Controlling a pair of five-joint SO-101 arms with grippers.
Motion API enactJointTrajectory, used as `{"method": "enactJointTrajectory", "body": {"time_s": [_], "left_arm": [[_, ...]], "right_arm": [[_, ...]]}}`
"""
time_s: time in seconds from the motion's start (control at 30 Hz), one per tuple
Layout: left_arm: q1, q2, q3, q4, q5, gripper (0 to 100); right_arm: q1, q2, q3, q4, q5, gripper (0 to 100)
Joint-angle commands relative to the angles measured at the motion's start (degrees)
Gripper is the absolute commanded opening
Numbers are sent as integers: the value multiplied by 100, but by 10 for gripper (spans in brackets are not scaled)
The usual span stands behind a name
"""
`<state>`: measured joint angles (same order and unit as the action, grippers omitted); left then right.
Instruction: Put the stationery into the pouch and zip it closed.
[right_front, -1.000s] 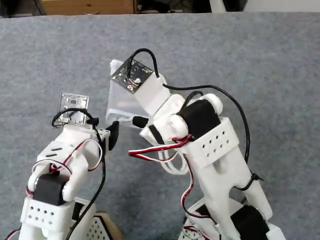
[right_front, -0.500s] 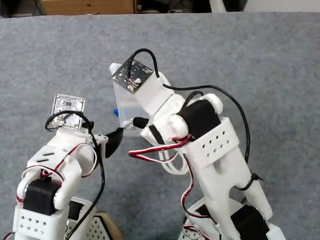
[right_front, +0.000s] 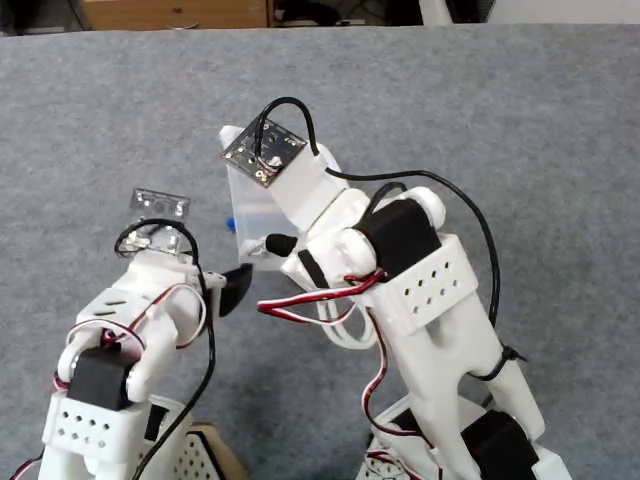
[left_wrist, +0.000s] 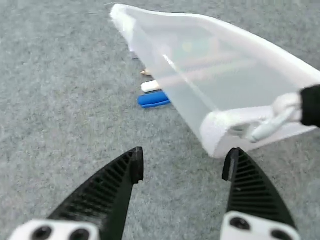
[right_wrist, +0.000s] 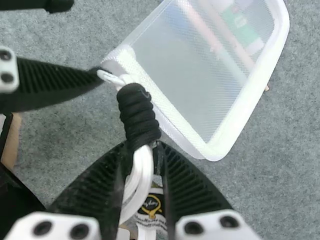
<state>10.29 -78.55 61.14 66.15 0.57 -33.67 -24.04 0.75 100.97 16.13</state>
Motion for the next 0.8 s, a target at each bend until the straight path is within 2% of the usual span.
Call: {"method": "enactJointTrajectory", "body": {"time_s": [0.0, 0.4, 0.6, 0.77], "left_arm": [[356, -35, -40, -158, 18, 289], [400, -35, -31, -501, -26, 289], [-163, 18, 127, -1046, -35, 289], [-171, 18, 303, -1134, -334, 289]], "right_arm": [[-88, -13, -295, 26, -53, 12], [-88, -13, -268, 26, -53, 12], [-88, -31, -259, 26, -53, 12], [-88, -22, -259, 26, -53, 12]]}}
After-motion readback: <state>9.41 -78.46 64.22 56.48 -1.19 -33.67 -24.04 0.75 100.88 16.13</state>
